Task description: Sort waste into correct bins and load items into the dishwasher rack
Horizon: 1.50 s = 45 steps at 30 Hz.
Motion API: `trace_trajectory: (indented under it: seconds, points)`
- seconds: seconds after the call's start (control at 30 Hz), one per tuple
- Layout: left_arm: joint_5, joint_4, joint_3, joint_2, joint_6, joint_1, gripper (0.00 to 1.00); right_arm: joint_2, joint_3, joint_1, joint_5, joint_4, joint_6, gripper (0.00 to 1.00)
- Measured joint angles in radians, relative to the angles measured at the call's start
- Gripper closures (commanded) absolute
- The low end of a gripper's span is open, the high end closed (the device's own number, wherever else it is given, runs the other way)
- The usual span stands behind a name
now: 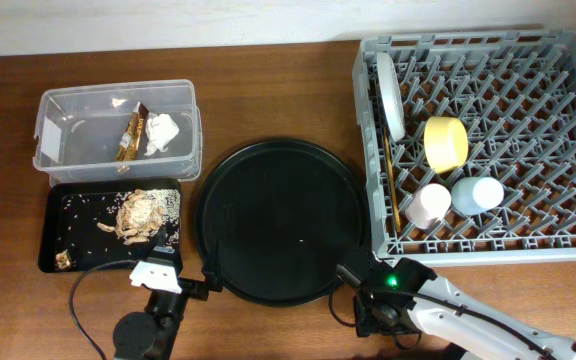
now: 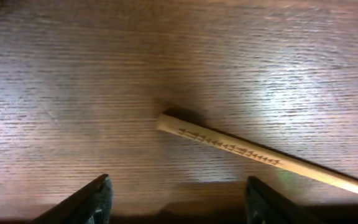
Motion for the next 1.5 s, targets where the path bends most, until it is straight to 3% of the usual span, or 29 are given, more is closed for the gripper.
trace_trajectory:
  seconds: [0.17, 0.27, 0.33, 0.6, 0.83, 0.93, 0.97, 1.1, 1.33, 1.5]
  points:
    - [0.0, 0.0, 0.0, 0.0, 0.0, 0.0, 0.01, 0.066, -0.008, -0.126, -0.06, -0.004, -0.076, 0.26]
    - [0.0, 0.0, 0.0, 0.0, 0.0, 0.0, 0.0, 0.169, -0.009, -0.182, -0.093, 0.016, -0.141, 0.5]
    - [0.0, 0.0, 0.0, 0.0, 0.0, 0.0, 0.01, 0.212, 0.003, -0.188, -0.137, 0.018, -0.164, 0.57]
    - [0.0, 0.0, 0.0, 0.0, 0.0, 0.0, 0.01, 0.177, 0.097, -0.175, -0.068, -0.061, -0.266, 0.4]
    - [0.0, 0.0, 0.0, 0.0, 0.0, 0.0, 0.01, 0.178, 0.089, -0.175, -0.035, -0.028, -0.303, 0.41]
    - [0.0, 0.0, 0.0, 0.0, 0.0, 0.0, 0.01, 0.255, 0.089, -0.175, -0.037, -0.021, -0.316, 0.46]
    - [0.0, 0.0, 0.0, 0.0, 0.0, 0.0, 0.01, 0.277, 0.089, -0.175, -0.037, -0.019, -0.322, 0.6]
    - [0.0, 0.0, 0.0, 0.0, 0.0, 0.0, 0.01, 0.293, 0.089, -0.175, -0.04, -0.03, -0.333, 0.8]
    - [0.0, 0.0, 0.0, 0.0, 0.0, 0.0, 0.01, 0.291, 0.095, -0.174, -0.041, -0.04, -0.348, 0.83]
    - [0.0, 0.0, 0.0, 0.0, 0.0, 0.0, 0.01, 0.291, 0.189, -0.087, -0.078, -0.018, -0.416, 0.86]
